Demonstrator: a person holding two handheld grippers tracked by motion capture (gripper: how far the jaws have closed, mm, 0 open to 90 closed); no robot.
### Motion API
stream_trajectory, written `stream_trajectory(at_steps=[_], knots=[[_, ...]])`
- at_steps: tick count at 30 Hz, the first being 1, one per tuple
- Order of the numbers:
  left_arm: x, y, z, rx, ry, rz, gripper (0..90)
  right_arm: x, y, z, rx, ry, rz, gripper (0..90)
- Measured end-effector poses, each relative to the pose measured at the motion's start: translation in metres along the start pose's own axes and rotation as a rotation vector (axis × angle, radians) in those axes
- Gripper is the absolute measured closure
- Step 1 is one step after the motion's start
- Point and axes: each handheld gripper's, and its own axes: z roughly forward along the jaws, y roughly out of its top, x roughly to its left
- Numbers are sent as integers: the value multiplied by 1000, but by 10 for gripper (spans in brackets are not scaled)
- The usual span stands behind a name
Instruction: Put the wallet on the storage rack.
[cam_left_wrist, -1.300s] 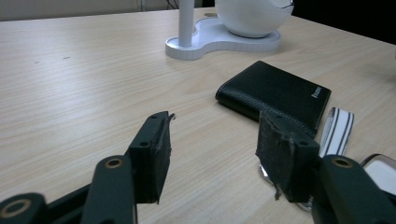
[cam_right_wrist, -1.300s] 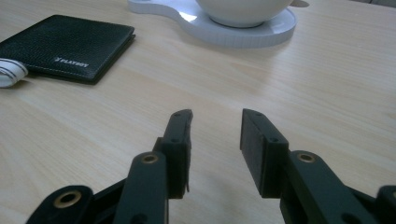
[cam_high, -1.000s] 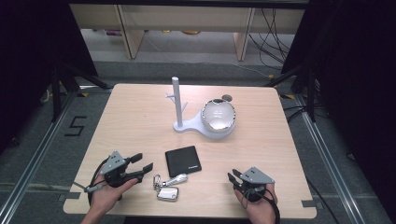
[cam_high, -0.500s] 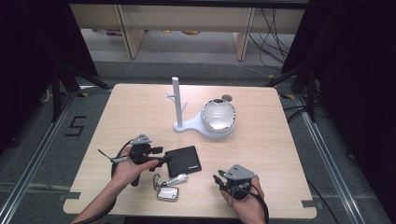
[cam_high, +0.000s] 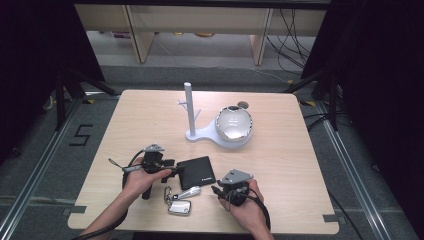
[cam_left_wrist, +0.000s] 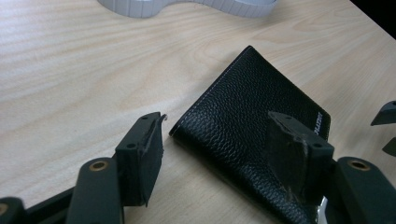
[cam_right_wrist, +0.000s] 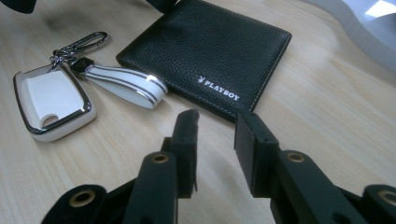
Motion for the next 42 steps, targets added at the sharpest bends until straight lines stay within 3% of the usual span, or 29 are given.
stream_trajectory(at_steps=[8, 13, 15, 16, 20, 22, 26, 29, 31, 34, 35, 42], knots=[[1, 1, 7, 18, -5, 3, 364, -1, 3, 2, 7, 8, -1, 692], [4, 3, 10, 34, -12, -1, 360, -2, 4, 4, 37, 8, 41, 664], [4, 5, 11, 45, -24, 23, 360, -5, 5, 6, 39, 7, 20, 679], [5, 5, 11, 50, -34, 25, 369, -3, 6, 5, 59, 16, 48, 703], [7, 6, 13, 51, -64, 1, 378, -4, 7, 9, 50, 17, 33, 722], [6, 7, 13, 55, -65, 5, 375, -4, 8, 8, 73, 23, 38, 721], [3, 9, 15, 73, -33, 59, 386, -3, 6, 11, 85, 28, 71, 717], [0, 8, 17, 62, -19, 79, 440, -4, 6, 12, 62, 23, 52, 714], [-1, 8, 17, 64, -6, 97, 464, -3, 7, 11, 68, 25, 64, 710], [-2, 8, 17, 62, 3, 100, 477, -3, 7, 10, 74, 19, 70, 706], [-2, 8, 17, 60, 3, 100, 500, -5, 7, 9, 57, 12, 52, 704], [-3, 8, 15, 45, 25, 173, 614, -5, 7, 7, 57, 10, 49, 700]])
